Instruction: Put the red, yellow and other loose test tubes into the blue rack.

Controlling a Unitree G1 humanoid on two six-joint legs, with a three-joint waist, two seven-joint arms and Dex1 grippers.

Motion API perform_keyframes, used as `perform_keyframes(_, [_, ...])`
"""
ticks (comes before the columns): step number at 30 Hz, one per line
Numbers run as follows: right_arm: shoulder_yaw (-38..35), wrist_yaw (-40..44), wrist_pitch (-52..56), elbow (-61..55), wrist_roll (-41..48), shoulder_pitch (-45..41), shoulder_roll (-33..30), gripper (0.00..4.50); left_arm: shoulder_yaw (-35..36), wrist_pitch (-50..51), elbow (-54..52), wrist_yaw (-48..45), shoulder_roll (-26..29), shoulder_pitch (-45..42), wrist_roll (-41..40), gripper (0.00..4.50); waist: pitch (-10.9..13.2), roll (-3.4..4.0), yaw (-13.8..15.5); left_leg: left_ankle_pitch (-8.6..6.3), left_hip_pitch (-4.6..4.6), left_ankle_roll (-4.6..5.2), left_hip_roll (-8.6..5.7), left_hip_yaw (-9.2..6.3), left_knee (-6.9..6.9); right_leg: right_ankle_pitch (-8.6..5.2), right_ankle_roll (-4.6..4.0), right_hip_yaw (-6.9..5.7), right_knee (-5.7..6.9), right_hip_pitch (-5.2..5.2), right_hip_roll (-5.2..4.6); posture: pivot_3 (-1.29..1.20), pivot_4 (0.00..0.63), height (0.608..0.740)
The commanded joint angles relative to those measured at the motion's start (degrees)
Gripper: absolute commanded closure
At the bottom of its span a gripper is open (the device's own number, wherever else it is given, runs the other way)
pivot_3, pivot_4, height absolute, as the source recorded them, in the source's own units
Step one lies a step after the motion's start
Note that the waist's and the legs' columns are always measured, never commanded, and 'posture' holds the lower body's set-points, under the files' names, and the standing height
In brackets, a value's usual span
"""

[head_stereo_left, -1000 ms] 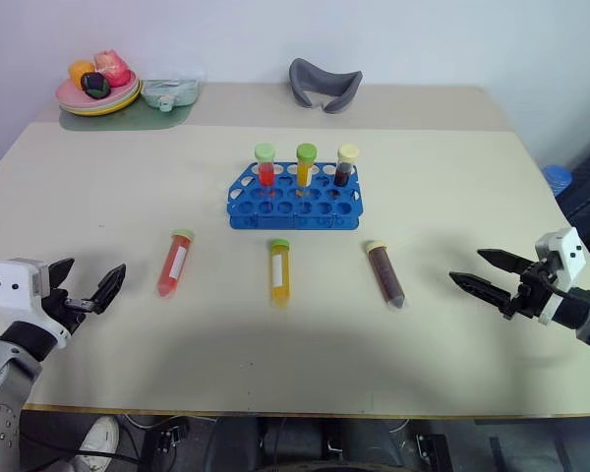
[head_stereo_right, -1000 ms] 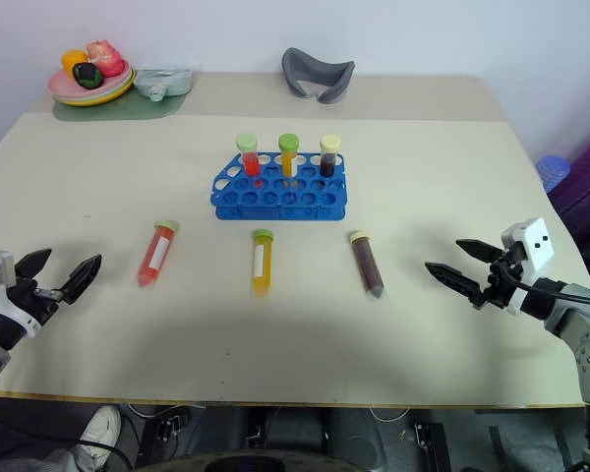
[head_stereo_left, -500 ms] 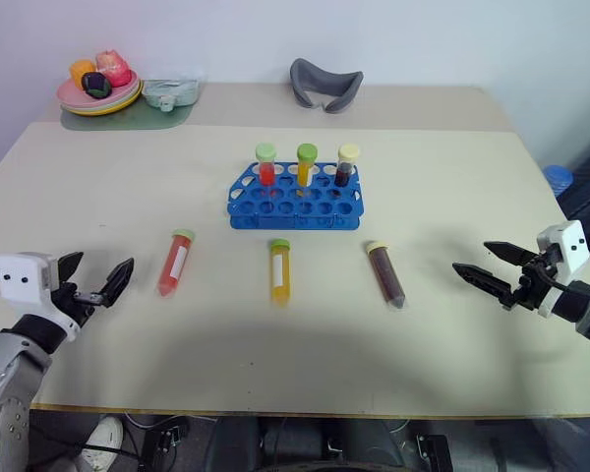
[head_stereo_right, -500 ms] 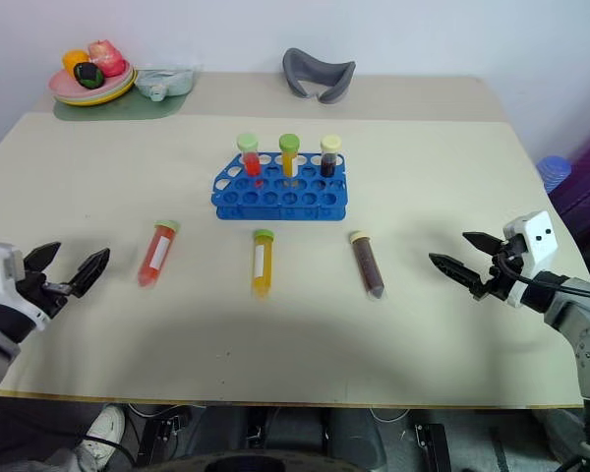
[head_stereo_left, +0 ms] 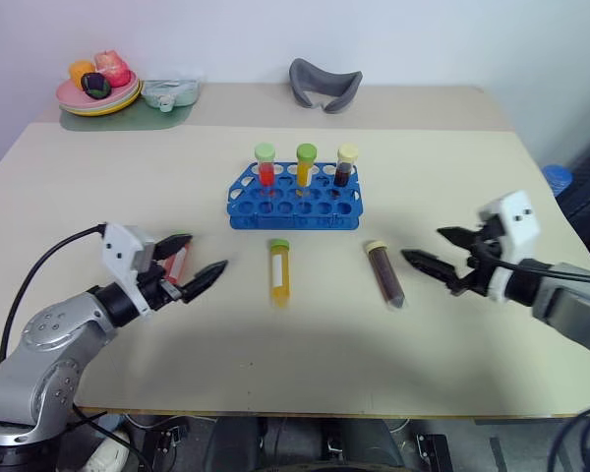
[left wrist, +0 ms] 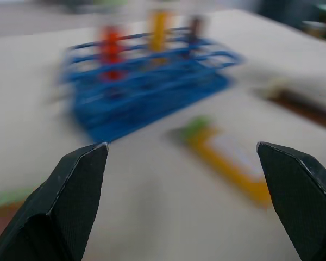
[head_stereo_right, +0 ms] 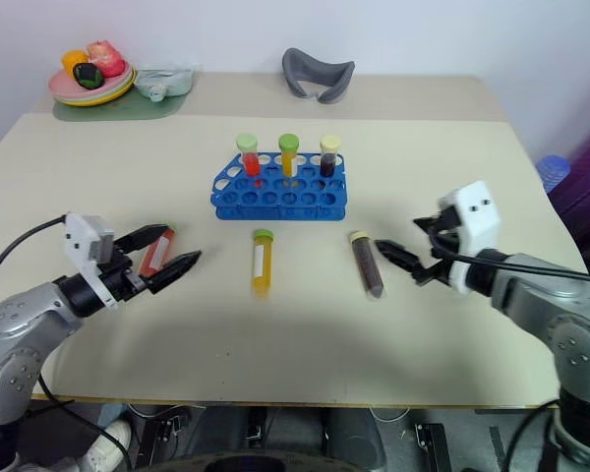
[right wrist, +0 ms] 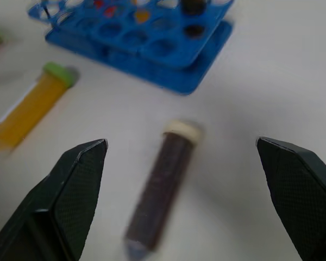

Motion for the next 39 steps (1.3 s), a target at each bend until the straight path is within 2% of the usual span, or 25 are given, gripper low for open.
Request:
perform_keyframes(1, [0.1, -6.72, 9.85, -3.49, 0.51, -4.49, 3.02, 0.0, -1.59, 0.24, -4.1, -3.26, 1.42, 1.04, -2.29, 0.02, -0.01, 0.04, -0.03, 0.0, -0.02, 0.0, 0.0, 0.0, -0.01, 0.0, 0.0, 0.01, 0.0, -0.03, 0.0, 0.0, 0.15, 0.735])
perform_keyframes(8, [3.7, -19.19, 11.04, -3.49, 6.42, -5.42, 2.72, 0.0, -5.88, -2.17, -5.37, -5.56, 2.25, 2.73, 0.47, 0.02, -0.03, 0.05, 0.13, -0.02, -0.04, 0.04, -0.04, -0.01, -0.02, -0.01, -0.01, 0.01, -0.02, -0.03, 0.01, 0.0, 0.15, 0.735])
perform_keyframes(15, [2.99, -32.1, 11.04, 1.81, 22.02, -6.16, 2.21, 0.0, -9.26, -2.12, -3.51, -5.0, 0.4, -0.25, 1.3, 0.02, -0.03, 0.05, -0.02, -0.04, -0.05, 0.08, -0.03, -0.02, -0.02, -0.01, -0.01, 0.01, -0.02, -0.04, 0.03, 0.0, 0.15, 0.735])
perform_keyframes(19, [5.32, -38.25, 10.41, 3.27, 30.63, -4.68, -1.09, 0.0, -10.7, -2.5, -1.64, -4.97, -1.13, -2.25, 1.54, 0.02, -0.03, 0.05, 0.14, -0.08, -0.07, 0.15, -0.03, -0.02, -0.03, 0.0, -0.01, 0.02, -0.02, -0.04, 0.02, 0.0, 0.15, 0.735])
perform_keyframes(25, [16.1, -52.38, -3.36, 6.68, 49.33, -4.12, -12.14, 0.0, -10.84, -3.71, -1.58, -5.16, -1.84, -0.4, 2.58, 0.02, -0.03, 0.05, -0.26, -0.15, -0.07, 0.28, -0.01, -0.02, -0.03, -0.01, -0.01, 0.02, -0.03, -0.07, 0.04, 0.0, 0.15, 0.735])
perform_keyframes(27, [20.09, -54.41, -5.88, 7.74, 51.0, -4.64, -14.52, 0.0, -10.64, -3.85, -1.58, -5.05, -1.91, -0.1, 2.73, 0.02, -0.03, 0.05, -0.29, -0.15, -0.07, 0.28, 0.0, -0.02, -0.03, -0.01, -0.01, 0.03, -0.03, -0.08, 0.06, 0.0, 0.15, 0.735])
perform_keyframes(32, [26.63, -54.44, -7.72, 11.47, 48.87, -7.1, -17.15, 0.0, -10.26, -4.05, -1.52, -4.95, -1.61, -0.13, 2.57, 0.02, -0.03, 0.05, -0.18, -0.12, -0.08, 0.21, -0.01, -0.02, -0.01, -0.01, 0.0, 0.03, -0.03, -0.08, 0.05, 0.0, 0.15, 0.735])
perform_keyframes(35, [28.1, -51.9, -6.73, 13.61, 46.36, -9.2, -18.72, 0.0, -10.1, -4.14, -1.5, -4.91, -1.43, -0.29, 2.67, 0.02, -0.03, 0.05, -0.11, -0.07, -0.09, 0.14, 0.0, -0.02, -0.01, -0.01, 0.0, 0.03, -0.04, -0.08, 0.04, 0.0, 0.15, 0.735])
perform_keyframes(39, [29.44, -43.81, -3.25, 14.45, 39.9, -11.78, -21.56, 0.0, -10.2, -4.46, -1.34, -4.83, -1.47, -0.27, 2.97, 0.02, -0.03, 0.05, -0.06, -0.09, -0.09, 0.17, 0.0, -0.02, -0.02, -0.01, -0.01, 0.03, -0.06, -0.09, 0.04, 0.0, 0.15, 0.735])
